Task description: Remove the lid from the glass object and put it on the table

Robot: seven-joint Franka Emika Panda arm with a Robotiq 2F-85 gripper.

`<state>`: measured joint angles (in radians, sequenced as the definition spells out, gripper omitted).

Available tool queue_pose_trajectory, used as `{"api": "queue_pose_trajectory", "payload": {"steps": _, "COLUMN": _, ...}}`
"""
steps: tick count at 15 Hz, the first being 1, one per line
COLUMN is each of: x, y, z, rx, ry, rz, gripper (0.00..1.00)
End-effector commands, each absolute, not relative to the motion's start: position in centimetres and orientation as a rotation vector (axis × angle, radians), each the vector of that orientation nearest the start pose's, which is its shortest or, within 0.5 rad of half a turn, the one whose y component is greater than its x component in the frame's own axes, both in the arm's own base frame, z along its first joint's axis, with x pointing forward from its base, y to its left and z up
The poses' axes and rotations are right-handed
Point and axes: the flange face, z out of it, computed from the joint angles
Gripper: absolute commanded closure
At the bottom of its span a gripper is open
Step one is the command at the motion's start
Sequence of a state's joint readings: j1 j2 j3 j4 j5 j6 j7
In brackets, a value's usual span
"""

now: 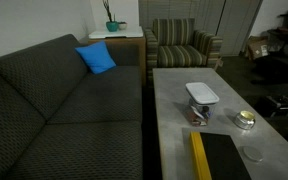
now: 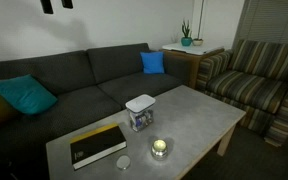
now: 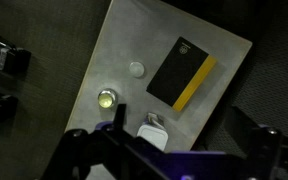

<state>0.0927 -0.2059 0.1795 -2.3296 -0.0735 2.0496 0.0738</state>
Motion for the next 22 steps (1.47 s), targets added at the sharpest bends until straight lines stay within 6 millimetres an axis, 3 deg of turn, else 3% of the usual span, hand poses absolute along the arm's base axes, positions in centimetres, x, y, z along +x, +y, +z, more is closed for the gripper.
{"api": "queue_pose_trajectory", "payload": {"steps": 1, "x": 45.0, "y": 12.3, "z": 41.4, "rx": -3.231, "ry": -0.372, "rz": 0.098, "gripper": 0.0}}
{"api": "queue_pose_trajectory", "payload": {"steps": 5, "x": 46.0, "y": 11.2, "z": 40.9, "rx": -3.243, "ry": -0.346, "rz": 0.059, "gripper": 0.0}}
{"api": "queue_pose_trajectory", "payload": {"steps": 10, "x": 49.0, "y": 8.8, "z": 39.6, "rx": -3.229, "ry": -0.303, "rz": -0.001, "gripper": 0.0}}
{"api": "queue_pose_trajectory", "payload": {"steps": 16, "x": 55.1, "y": 5.6, "z": 35.3, "rx": -3.166, "ry": -0.117, "rz": -0.016, "gripper": 0.0}}
{"api": "queue_pose_trajectory", "payload": {"steps": 21, "x": 60.2, "y": 6.2, "z": 29.9, "rx": -3.021, "ry": 0.006, "rz": -0.097, "gripper": 0.0}}
{"api": "queue_pose_trajectory", "payload": {"steps": 22, "x": 58.0, "y": 6.0, "z": 31.8, "rx": -3.074, "ry": -0.007, "rz": -0.071, "gripper": 0.0}}
